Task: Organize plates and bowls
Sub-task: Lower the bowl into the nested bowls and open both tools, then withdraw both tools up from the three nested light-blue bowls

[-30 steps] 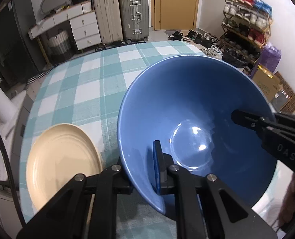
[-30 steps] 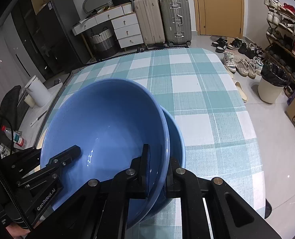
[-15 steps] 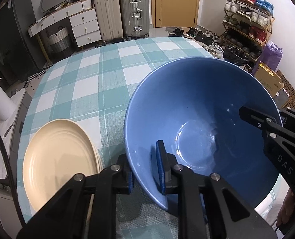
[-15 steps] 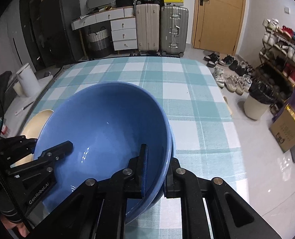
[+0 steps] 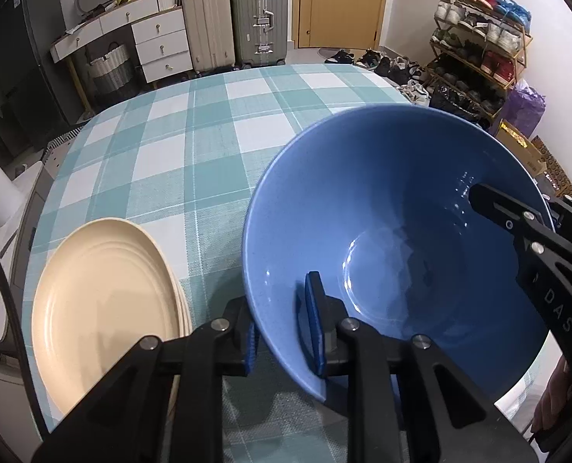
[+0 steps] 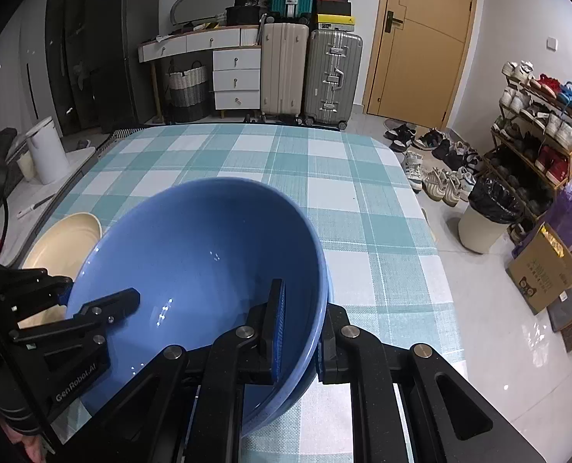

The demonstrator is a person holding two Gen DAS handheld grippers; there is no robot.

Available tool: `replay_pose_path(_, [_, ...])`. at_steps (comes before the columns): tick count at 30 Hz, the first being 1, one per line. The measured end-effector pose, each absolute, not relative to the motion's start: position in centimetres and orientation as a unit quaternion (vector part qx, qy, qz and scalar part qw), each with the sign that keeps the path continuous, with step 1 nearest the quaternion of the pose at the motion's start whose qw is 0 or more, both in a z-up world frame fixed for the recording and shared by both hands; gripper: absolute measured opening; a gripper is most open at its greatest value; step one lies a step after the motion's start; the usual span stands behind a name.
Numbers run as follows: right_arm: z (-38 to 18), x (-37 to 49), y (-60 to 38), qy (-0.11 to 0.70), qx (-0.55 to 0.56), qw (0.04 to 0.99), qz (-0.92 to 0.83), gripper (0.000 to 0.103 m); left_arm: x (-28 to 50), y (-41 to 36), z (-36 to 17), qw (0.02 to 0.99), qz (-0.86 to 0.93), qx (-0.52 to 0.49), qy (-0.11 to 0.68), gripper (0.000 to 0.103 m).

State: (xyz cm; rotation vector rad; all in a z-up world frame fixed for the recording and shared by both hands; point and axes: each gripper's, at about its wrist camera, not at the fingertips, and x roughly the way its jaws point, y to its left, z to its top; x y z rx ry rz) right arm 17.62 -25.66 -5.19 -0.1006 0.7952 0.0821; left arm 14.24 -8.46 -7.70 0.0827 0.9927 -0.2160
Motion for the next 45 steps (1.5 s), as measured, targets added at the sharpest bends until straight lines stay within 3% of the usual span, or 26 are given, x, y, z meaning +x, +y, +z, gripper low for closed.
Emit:
replay_pose_path(21, [-4.6,17.3,-26.2,0.364,-0.043,0.93,-0.004,0.015,13.7,-7.9,-7.6,0.879,-0.136,0.005,0.458,0.033])
replay_pose_path(25, [-4.7,16.9,-26.6,0.36,-0.018,0.933,0.014,0.025,13.1,-7.5,-6.7,0.894,-0.123,-0.002,0.431,0.042])
replay_pose_path(30, [-4.1,15.7,-27.0,0.333,-0.001,0.942,0.023,0.05,13.0,-7.0,-6.3,0.903,-0.1,0.006,0.417,0.042])
replay_pose_path(45, [-3.6,13.9,-26.6,0.312,0.024,0.948,0.058,0.063,12.2,-6.9,-5.8,0.906,-0.075,0.009,0.417,0.048])
